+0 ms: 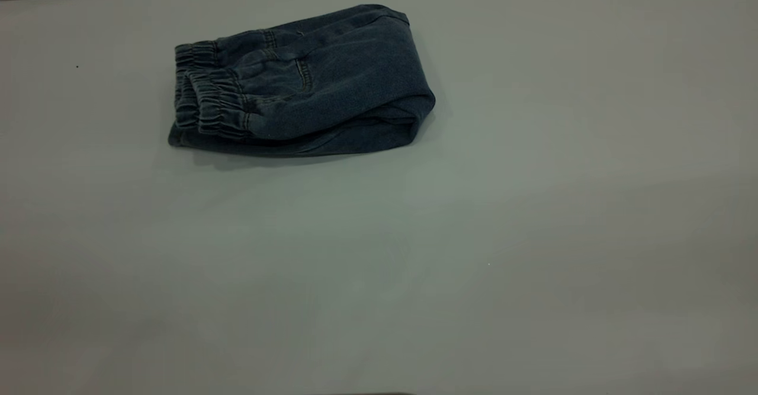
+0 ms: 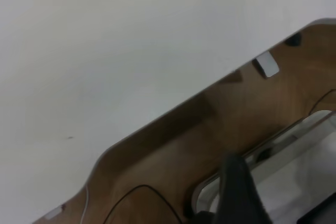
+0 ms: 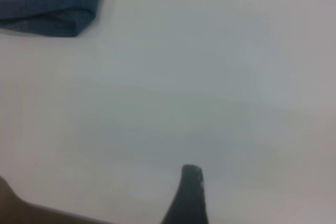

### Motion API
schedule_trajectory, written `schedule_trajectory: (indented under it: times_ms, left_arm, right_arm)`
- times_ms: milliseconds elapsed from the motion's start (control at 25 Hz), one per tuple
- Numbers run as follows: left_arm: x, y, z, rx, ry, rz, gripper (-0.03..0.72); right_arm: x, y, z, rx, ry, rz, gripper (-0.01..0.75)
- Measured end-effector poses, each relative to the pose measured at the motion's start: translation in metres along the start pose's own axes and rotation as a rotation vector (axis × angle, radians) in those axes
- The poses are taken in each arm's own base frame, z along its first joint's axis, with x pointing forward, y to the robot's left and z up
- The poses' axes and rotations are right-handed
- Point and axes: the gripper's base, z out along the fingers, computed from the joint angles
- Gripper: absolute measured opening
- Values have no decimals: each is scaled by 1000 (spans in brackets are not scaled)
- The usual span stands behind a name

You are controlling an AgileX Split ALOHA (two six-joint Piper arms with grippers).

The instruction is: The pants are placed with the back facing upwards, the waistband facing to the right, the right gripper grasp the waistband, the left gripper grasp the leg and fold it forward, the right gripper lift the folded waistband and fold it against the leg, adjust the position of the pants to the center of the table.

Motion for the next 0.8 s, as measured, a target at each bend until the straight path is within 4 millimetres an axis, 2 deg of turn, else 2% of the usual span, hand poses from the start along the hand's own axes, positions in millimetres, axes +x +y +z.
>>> schedule_trajectory:
  times_ms: [480, 800]
  left_arm:
    - [4, 5, 10, -38, 8, 55, 395]
    - [3, 5, 10, -40, -3, 56, 395]
  right_arm:
    - [0, 0, 0, 1, -4, -1, 578]
    - [-1, 0, 0, 1, -6, -1, 576]
